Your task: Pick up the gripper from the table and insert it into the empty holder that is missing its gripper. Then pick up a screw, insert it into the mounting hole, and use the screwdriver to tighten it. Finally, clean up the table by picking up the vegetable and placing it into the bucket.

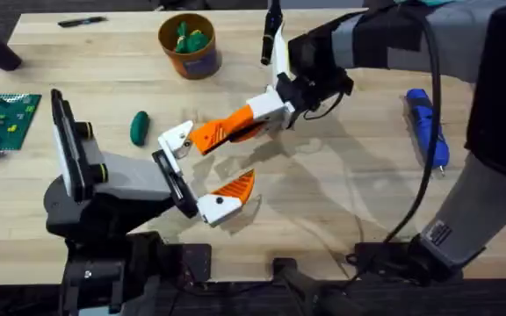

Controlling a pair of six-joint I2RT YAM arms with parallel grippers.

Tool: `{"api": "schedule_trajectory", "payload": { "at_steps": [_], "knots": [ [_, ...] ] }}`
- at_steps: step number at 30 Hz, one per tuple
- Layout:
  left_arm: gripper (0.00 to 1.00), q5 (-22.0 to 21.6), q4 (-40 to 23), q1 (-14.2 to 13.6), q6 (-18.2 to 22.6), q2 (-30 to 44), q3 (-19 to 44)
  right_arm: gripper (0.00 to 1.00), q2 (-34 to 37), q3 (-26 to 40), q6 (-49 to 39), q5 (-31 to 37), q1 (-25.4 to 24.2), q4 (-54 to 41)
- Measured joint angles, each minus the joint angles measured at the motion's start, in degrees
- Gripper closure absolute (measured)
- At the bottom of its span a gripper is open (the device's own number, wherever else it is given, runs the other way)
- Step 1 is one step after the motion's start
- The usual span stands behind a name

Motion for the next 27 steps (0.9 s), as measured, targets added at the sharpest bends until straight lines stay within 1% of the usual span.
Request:
{"api": "schedule_trajectory", "payload": {
  "at_steps": [7,15,27],
  "knots": [
    [0.015,0.0,0.0,0.0,0.0,0.0,0.0,0.994,0.0,0.0,1.4,1.1,1.7,2.1],
    [0.015,0.0,0.0,0.0,0.0,0.0,0.0,0.994,0.0,0.0,3.8,1.3,1.7,4.4],
    [0.015,0.0,0.0,0.0,0.0,0.0,0.0,0.994,0.0,0.0,5.4,1.5,1.7,4.7]
  ]
}}
